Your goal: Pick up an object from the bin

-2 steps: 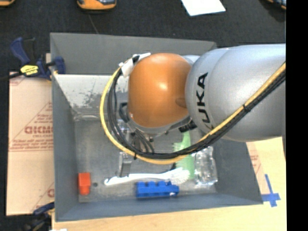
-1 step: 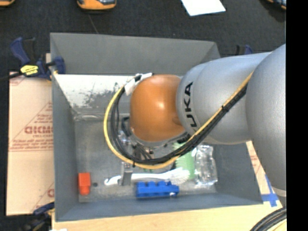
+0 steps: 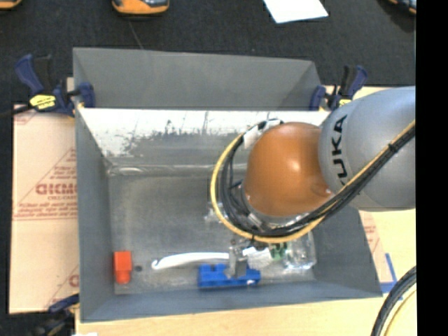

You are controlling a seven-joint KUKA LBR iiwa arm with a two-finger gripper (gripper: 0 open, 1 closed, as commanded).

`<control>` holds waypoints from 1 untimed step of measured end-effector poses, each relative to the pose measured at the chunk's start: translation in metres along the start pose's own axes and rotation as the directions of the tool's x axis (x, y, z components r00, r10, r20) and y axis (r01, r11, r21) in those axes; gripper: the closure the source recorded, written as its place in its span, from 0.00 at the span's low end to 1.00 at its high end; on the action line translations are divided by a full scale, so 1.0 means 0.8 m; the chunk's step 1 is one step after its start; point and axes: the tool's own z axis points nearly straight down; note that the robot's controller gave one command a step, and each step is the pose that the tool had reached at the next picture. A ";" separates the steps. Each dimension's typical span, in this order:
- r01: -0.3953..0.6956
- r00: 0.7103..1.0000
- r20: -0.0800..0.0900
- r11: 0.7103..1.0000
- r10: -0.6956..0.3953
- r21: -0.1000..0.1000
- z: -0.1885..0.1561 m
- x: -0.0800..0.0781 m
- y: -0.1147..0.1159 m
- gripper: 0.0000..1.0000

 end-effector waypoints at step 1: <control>-0.218 0.976 -0.015 0.976 0.218 0.000 0.069 -0.004 -0.010 0.00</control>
Offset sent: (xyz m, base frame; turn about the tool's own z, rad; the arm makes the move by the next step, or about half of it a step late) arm -0.0046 -0.0282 -0.0896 -0.0240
